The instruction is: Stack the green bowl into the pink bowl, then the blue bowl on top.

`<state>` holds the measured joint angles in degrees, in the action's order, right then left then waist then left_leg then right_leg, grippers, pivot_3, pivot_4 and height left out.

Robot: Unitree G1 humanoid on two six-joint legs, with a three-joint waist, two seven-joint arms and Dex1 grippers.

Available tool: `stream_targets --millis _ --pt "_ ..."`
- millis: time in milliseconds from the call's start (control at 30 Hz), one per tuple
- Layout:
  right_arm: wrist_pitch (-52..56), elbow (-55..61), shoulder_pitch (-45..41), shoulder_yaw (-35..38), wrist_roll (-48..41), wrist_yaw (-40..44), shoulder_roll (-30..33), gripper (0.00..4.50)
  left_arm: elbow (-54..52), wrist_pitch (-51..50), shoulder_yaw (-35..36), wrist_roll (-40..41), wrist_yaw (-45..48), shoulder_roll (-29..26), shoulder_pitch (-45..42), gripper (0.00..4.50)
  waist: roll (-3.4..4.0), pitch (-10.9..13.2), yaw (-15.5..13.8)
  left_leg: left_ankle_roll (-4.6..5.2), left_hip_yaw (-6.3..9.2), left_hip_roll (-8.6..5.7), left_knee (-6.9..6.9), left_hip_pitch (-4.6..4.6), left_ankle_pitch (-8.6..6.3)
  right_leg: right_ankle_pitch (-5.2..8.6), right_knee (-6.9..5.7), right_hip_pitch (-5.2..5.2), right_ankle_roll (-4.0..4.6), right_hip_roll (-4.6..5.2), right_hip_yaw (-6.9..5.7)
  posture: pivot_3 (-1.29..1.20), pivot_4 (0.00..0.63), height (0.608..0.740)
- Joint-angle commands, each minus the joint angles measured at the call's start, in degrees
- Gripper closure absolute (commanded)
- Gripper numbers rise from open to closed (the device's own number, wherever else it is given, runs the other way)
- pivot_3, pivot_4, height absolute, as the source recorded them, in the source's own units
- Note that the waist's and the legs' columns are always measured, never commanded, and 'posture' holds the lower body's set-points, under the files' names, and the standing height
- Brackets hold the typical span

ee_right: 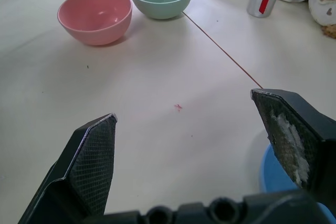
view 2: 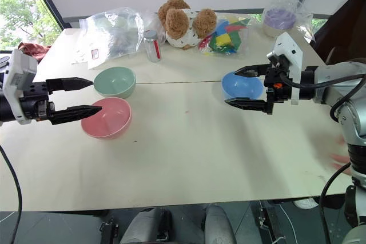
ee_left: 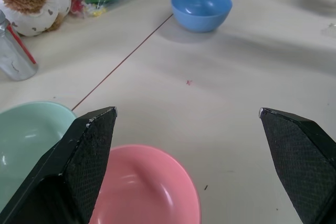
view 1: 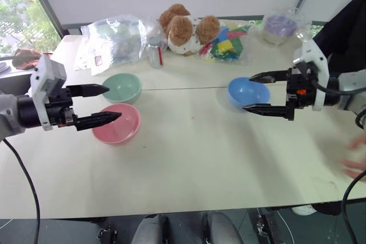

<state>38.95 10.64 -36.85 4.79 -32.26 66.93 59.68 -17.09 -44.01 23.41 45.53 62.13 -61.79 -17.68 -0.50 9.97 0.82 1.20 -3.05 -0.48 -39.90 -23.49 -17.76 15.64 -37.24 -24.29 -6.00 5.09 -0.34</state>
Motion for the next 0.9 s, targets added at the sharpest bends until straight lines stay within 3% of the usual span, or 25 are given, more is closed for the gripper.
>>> stream_targets --millis 33,900 --pt "-1.0 0.23 -0.91 1.53 0.14 0.33 0.74 0.0 -1.08 1.61 0.87 -0.51 0.2 -0.49 0.08 0.02 0.0 0.0 0.01 0.0 0.0 0.0 0.0 0.0 0.0 0.0 0.0 0.0 0.0 0.0 0.0 0.0 0.15 0.74" --pt "-1.29 -0.84 -2.0 -0.12 2.39 1.09 -0.01 0.0 -1.9 5.53 1.0 -3.25 1.12 -0.6 4.4 0.02 0.0 0.0 0.06 0.0 -0.01 0.0 0.04 0.0 0.0 0.0 0.01 -0.03 0.01 0.02 0.0 0.0 0.15 0.74"
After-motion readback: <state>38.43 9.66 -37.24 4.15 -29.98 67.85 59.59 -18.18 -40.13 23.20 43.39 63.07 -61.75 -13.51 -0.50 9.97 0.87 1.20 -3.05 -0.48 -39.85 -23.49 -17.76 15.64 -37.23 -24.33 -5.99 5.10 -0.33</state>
